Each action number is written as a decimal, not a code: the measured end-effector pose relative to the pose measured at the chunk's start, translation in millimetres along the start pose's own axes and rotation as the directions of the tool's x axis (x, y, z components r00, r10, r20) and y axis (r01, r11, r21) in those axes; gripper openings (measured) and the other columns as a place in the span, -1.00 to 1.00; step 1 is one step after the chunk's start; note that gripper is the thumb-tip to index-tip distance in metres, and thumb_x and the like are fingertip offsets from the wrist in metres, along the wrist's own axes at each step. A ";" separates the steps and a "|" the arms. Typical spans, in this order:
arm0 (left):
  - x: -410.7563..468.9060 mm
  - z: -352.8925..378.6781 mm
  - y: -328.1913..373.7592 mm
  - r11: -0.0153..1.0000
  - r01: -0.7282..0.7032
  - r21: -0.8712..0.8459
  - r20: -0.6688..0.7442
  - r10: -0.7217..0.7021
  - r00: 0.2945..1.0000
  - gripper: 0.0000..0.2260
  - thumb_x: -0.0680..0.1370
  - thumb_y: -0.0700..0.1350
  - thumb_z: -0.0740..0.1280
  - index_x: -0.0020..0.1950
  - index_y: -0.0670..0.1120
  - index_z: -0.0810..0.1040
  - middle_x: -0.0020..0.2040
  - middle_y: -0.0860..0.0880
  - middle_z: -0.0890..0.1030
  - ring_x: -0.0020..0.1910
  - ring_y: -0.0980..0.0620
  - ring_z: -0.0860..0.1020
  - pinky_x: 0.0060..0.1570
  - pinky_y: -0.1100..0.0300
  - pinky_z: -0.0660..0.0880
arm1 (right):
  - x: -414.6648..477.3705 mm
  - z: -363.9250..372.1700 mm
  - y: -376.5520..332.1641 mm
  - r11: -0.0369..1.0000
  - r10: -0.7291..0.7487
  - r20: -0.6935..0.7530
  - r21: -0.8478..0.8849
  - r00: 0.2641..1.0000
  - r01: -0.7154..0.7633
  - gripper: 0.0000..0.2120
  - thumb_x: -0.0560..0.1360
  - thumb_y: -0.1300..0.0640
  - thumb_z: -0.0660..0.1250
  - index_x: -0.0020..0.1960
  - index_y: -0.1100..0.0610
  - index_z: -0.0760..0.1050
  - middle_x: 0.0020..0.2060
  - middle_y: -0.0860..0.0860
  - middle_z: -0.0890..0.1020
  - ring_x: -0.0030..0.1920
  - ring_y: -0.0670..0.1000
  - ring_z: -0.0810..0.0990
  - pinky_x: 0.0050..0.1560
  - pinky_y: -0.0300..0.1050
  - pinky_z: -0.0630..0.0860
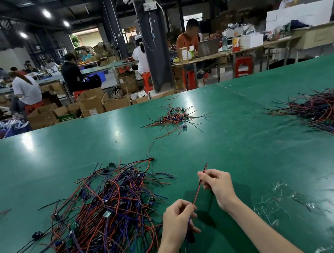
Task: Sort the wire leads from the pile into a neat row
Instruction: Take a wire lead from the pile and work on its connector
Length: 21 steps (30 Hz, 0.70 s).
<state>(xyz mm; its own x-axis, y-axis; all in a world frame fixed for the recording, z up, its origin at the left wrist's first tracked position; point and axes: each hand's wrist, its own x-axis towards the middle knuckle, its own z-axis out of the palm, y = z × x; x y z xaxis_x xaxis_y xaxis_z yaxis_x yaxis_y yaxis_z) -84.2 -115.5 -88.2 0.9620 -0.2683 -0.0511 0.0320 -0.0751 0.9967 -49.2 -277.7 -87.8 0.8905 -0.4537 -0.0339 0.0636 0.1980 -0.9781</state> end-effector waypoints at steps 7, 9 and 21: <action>-1.7 3.6 6.9 0.998 -0.015 0.055 0.025 0.014 1.000 -0.84 0.52 -0.29 0.29 -0.26 -0.20 0.55 -0.43 -0.04 0.52 -0.56 0.03 0.42 -0.45 0.10 0.55 | 10.0 -6.7 3.2 0.998 -0.052 -0.152 0.023 0.987 0.056 -0.84 0.46 0.29 0.42 -0.30 0.23 0.60 -0.45 0.05 0.58 -0.45 -0.06 0.46 -0.40 -0.22 0.47; -2.3 3.9 9.4 1.000 0.003 0.006 0.042 -0.003 0.999 -0.85 0.53 -0.28 0.31 -0.24 -0.21 0.57 -0.40 -0.07 0.54 -0.55 0.02 0.43 -0.45 0.11 0.55 | 10.9 -9.2 1.1 0.997 -0.021 -0.139 0.074 0.990 0.031 -0.84 0.47 0.28 0.41 -0.28 0.27 0.58 -0.45 0.06 0.57 -0.45 -0.06 0.46 -0.42 -0.23 0.46; 3.0 -4.4 15.2 0.926 0.130 -0.353 0.055 -0.118 0.992 -0.82 0.51 -0.34 0.33 0.07 -0.20 0.60 -0.10 -0.12 0.69 -0.25 0.11 0.61 -0.28 0.25 0.53 | -11.8 0.3 -12.2 0.984 0.161 0.108 0.054 0.981 -0.168 -0.87 0.53 0.18 0.34 -0.10 0.26 0.53 -0.26 0.10 0.61 -0.41 -0.05 0.50 -0.35 -0.20 0.49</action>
<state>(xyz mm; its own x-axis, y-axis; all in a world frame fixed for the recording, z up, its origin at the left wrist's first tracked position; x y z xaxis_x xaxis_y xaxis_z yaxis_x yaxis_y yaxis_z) -79.7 -113.2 -73.0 0.9350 -0.3105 -0.1713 0.2501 0.2350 0.9393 -60.3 -274.5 -75.4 0.9323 -0.3198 -0.1687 -0.0621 0.3181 -0.9460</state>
